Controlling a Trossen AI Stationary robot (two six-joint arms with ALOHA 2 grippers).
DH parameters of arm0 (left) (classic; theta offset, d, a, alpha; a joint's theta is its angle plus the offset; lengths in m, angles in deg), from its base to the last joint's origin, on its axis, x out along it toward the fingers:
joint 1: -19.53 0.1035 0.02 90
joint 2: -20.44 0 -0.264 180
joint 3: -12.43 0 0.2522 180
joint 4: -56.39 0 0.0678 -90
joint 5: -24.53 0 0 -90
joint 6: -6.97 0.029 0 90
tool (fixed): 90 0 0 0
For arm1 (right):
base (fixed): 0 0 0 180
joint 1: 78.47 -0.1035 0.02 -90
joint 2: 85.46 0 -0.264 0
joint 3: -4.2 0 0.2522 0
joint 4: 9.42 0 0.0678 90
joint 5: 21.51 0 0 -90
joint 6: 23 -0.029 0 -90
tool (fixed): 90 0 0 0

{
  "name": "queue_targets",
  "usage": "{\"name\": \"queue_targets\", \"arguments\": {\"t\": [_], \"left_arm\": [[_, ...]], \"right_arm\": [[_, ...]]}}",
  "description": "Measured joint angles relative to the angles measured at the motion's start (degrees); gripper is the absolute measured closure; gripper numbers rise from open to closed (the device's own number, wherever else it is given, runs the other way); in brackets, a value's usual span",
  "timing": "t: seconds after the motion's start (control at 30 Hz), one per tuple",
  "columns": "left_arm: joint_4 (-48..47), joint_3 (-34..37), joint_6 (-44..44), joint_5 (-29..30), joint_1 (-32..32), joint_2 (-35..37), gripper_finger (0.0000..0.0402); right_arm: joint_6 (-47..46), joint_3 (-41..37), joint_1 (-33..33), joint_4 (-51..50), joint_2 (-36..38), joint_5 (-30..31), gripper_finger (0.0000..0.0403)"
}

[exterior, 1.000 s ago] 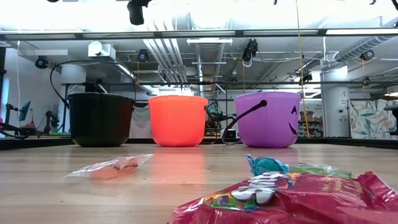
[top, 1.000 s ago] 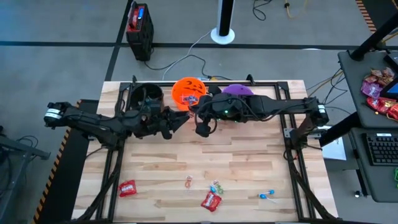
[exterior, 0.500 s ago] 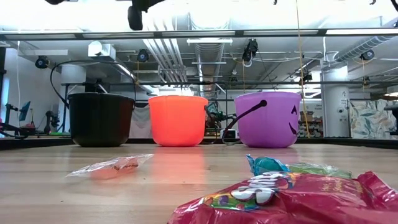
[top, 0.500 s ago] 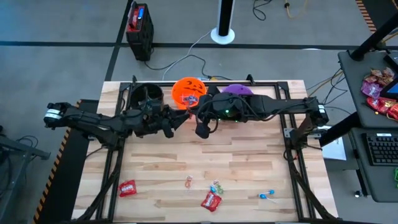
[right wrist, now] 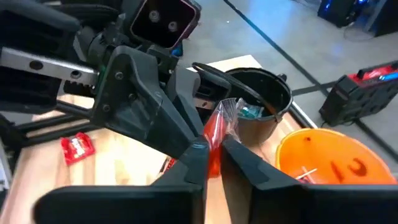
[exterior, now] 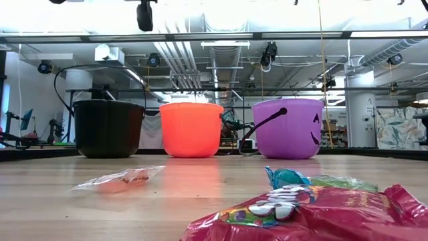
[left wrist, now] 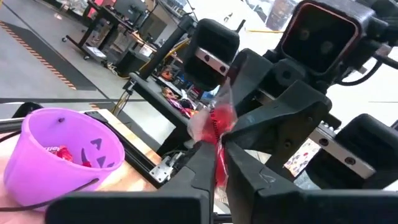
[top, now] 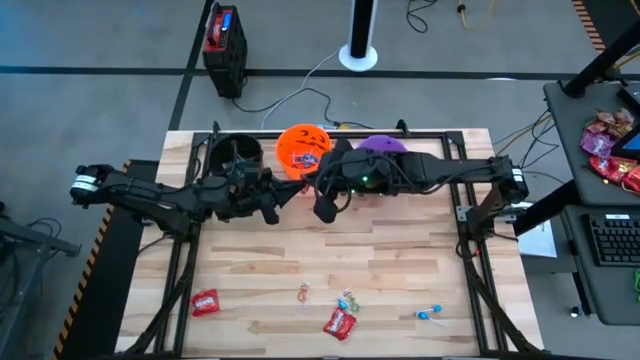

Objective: Sort candy by brand, put in halloween buckets
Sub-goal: Put the red gummy into the black bucket

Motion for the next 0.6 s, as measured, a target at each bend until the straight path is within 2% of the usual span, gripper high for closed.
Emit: {"name": "queue_targets", "arguments": {"t": [0.2,0.43,0.53,0.6], "left_arm": [[-1.1,-0.9,0.7,-0.2,0.0,0.3,0.0401],[-7.8,-4.6,1.1,0.5,0.1,0.7,0.0401],[-13.5,-7.4,3.0,2.5,0.3,1.6,0.0401],[-20.4,-10.2,3.5,4.5,1.0,2.6,0.0401]], "right_arm": [[-6.3,1.6,1.7,-3.5,0.1,-1.0,0.0299],[-7.5,4.7,2.8,-6.4,0.1,-1.1,0.0226],[-8.3,7.1,3.5,-9.4,0.1,-1.0,0.021],[-8.7,8.3,4.0,-11.5,0.2,-0.6,0.0203]]}}
